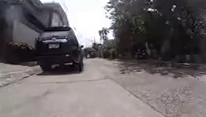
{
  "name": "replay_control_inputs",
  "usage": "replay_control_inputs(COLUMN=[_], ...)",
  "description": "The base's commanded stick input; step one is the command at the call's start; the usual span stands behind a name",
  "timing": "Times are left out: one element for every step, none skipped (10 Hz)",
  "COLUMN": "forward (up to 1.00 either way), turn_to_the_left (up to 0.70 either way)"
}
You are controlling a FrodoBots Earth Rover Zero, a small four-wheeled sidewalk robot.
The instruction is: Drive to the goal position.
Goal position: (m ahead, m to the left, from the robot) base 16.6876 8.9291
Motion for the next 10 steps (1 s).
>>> replay_control_inputs(forward=[0.98, 0.98, 0.98, 0.98, 0.98, 0.98, 0.98, 0.98, 0.98, 0.98], turn_to_the_left=[0.0, -0.03, -0.15, -0.26, -0.26, -0.13, -0.02, 0.0, 0.0, 0.0])
